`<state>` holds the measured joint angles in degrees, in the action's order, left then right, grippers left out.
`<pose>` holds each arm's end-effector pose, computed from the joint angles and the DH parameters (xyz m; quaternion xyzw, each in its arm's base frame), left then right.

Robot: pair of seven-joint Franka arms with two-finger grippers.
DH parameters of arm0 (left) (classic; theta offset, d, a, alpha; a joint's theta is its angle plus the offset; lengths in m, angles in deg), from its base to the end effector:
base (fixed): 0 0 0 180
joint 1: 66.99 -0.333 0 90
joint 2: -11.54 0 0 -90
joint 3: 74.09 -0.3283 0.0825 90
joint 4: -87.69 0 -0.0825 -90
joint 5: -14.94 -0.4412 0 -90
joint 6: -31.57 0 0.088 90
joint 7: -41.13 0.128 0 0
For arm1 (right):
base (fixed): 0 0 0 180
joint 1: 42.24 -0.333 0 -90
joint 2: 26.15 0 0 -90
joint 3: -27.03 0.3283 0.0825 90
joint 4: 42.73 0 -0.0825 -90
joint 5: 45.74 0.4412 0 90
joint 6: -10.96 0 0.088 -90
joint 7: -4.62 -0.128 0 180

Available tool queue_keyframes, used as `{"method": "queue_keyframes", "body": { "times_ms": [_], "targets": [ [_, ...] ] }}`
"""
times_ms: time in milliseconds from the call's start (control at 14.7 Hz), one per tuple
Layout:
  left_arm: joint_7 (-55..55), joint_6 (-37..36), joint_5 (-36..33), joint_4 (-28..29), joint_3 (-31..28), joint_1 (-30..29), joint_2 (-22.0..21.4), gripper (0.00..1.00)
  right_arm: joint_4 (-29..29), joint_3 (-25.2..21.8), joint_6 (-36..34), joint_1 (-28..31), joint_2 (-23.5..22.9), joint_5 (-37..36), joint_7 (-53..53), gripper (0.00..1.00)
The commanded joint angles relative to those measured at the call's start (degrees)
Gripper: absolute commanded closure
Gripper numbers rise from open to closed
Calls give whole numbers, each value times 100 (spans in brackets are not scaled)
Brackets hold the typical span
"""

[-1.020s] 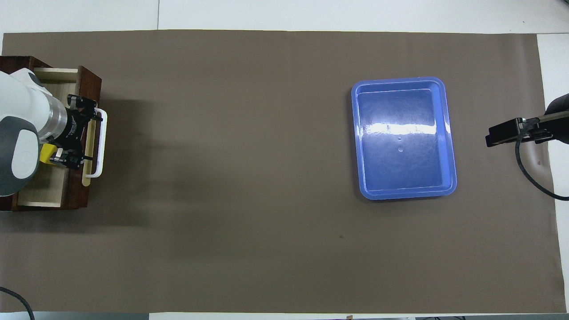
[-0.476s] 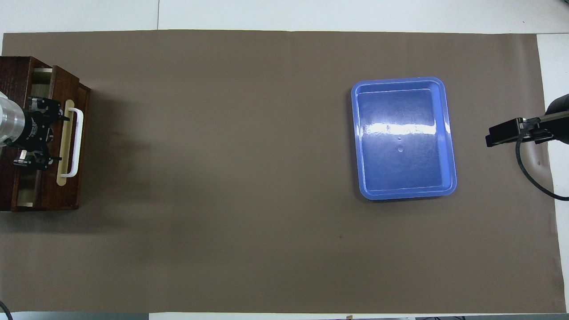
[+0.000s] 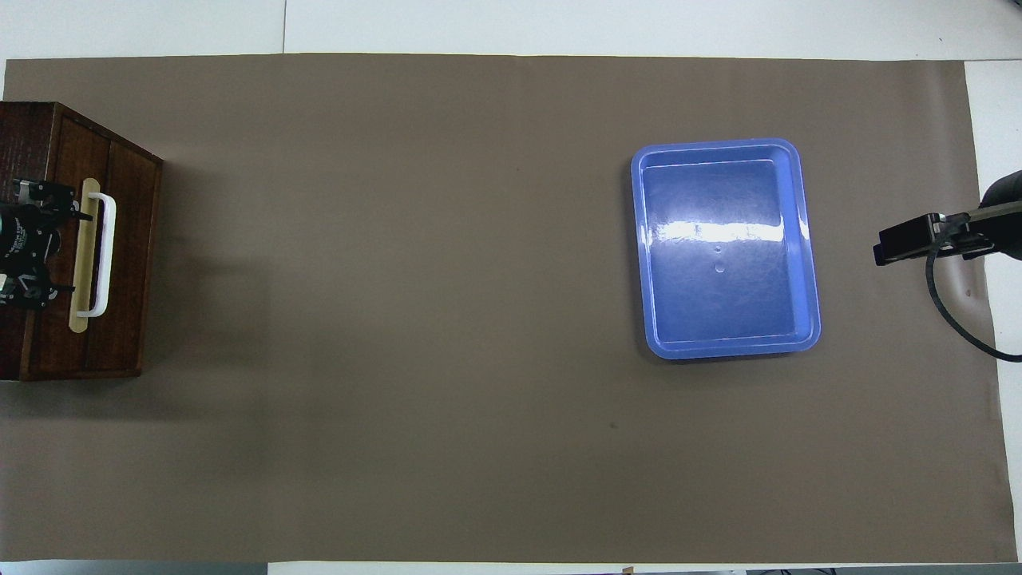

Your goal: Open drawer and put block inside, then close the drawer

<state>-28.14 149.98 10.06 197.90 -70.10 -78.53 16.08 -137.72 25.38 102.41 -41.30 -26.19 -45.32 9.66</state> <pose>0.6331 0.0906 0.4221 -0.7943 -0.6057 -0.0456 0.0139 0.6087 -0.0266 0.5715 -0.9993 -0.0212 0.0309 0.0057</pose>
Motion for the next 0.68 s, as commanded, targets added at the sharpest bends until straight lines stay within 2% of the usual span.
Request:
{"method": "queue_keyframes", "body": {
  "times_ms": [0,272,612],
  "targets": [
    [247,-246,-171,-236,-4,-50,-32,0,-204,33,136,-6,162,-191,-65,0],
    [833,-1406,-180,-1017,49,389,-181,0,-212,51,136,-15,162,-208,-73,0],
    [3642,-2330,171,-1081,93,697,-568,0,-204,51,136,-6,162,-200,-65,0]
  ]
}}
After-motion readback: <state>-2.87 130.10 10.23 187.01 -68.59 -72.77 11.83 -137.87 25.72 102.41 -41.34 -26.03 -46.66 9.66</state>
